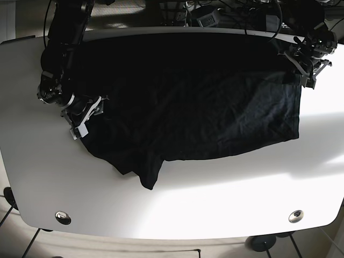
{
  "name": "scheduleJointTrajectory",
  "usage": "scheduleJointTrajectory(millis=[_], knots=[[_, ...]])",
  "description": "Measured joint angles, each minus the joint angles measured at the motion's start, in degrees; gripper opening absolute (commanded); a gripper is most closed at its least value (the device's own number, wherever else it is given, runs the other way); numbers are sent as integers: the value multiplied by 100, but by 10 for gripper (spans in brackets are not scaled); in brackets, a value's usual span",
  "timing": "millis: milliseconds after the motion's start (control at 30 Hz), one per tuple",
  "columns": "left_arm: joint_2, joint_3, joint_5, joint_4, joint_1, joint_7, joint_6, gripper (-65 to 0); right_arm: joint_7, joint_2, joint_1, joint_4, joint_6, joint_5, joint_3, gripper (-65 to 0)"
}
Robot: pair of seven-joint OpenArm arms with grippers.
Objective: Fold the T-shirt properly
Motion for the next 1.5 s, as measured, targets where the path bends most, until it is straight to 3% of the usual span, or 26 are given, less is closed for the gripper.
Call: scheduleJointTrajectory(millis=[233,367,500,700,1000,1367,1433,1500], knots=[[0,0,-2,0,0,0,0,-453,-11,-2,-17,-17,0,-9,0,-263],[0,0,-2,0,-2,0,0,-453,-26,-46,-116,-15,0,20,-22,-388],[0,0,-2,0,-2,0,0,-453,-17,-44,-138,-22,0,17,-22,-417],[0,0,0,0,-13,2,0,-453,-22,-46,-127,-20,0,13,-22,-631],[-44,214,22,7,2,-66,9,-453,-26,-44,-81,817,2,-9,-20,-634],[-44,208,4,7,7,-72,7,-453,-22,-44,382,822,2,-9,-4,-628],[-44,201,4,7,7,-72,7,-453,-17,-42,409,798,2,-7,0,-575],[-59,199,0,7,15,-76,7,-453,-22,-39,398,741,2,-9,0,-428]])
